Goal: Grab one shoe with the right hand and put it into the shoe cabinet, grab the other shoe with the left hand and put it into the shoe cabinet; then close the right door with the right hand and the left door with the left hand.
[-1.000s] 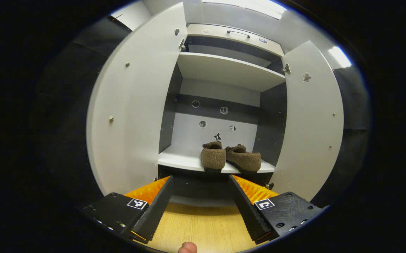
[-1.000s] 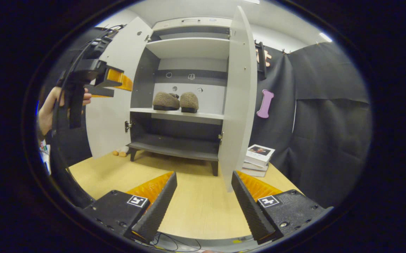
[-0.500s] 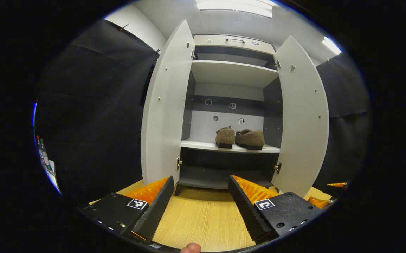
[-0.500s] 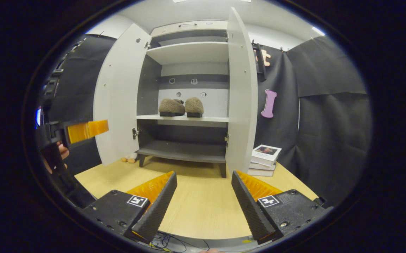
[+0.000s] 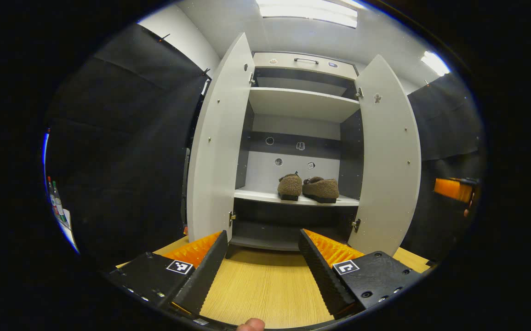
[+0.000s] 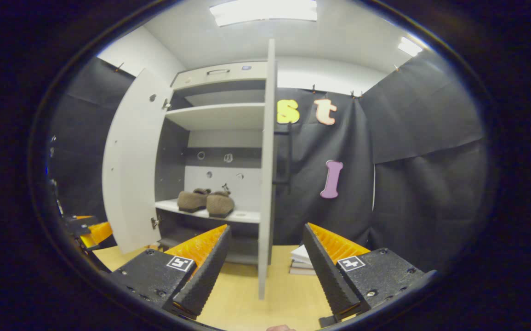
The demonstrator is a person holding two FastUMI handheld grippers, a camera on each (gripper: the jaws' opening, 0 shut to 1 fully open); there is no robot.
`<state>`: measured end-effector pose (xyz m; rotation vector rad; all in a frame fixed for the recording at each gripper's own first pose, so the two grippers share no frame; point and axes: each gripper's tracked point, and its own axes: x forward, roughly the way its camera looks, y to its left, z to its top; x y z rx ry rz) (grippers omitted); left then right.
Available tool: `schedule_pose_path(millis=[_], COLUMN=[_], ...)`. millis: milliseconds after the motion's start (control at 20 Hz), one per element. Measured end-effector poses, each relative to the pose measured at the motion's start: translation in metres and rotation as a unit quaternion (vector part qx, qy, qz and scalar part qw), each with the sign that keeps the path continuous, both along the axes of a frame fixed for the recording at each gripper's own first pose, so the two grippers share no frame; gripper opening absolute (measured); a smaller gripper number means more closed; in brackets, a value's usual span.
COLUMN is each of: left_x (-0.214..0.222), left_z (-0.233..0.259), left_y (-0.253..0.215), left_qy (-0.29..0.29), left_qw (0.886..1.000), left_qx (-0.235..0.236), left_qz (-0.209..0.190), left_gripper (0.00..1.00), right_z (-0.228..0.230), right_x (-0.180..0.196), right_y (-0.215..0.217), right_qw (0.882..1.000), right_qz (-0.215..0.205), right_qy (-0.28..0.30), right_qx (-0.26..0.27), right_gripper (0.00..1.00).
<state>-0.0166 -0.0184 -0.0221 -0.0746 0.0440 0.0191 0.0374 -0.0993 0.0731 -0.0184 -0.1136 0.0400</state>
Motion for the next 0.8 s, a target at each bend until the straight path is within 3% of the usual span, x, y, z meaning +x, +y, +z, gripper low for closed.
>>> schedule_pose_path(millis=[100, 250, 550, 800], left_x=[0.002, 0.001, -0.008, -0.009], left_z=[-0.001, 0.001, -0.003, -0.005], left_y=[-0.007, -0.016, -0.025, -0.016], left_qy=[-0.002, -0.004, 0.005, 0.009], left_qw=[1.000, 1.000, 1.000, 1.000], left_qx=[0.001, 0.003, 0.013, 0.016], left_qz=[-0.006, -0.015, -0.027, -0.015], left_gripper=[0.95, 0.95, 0.95, 0.95], right_z=[0.031, 0.058, 0.066, 0.086], right_x=[0.021, 0.054, 0.111, 0.129], right_y=[-0.038, -0.066, -0.067, -0.064], right_qw=[0.999, 0.998, 0.999, 0.997], right_qz=[-0.038, -0.058, -0.034, -0.061], right_qy=[-0.020, -0.021, 0.011, -0.025], right_qx=[-0.008, -0.016, 0.005, -0.038], right_gripper=[0.98, 0.98, 0.98, 0.98])
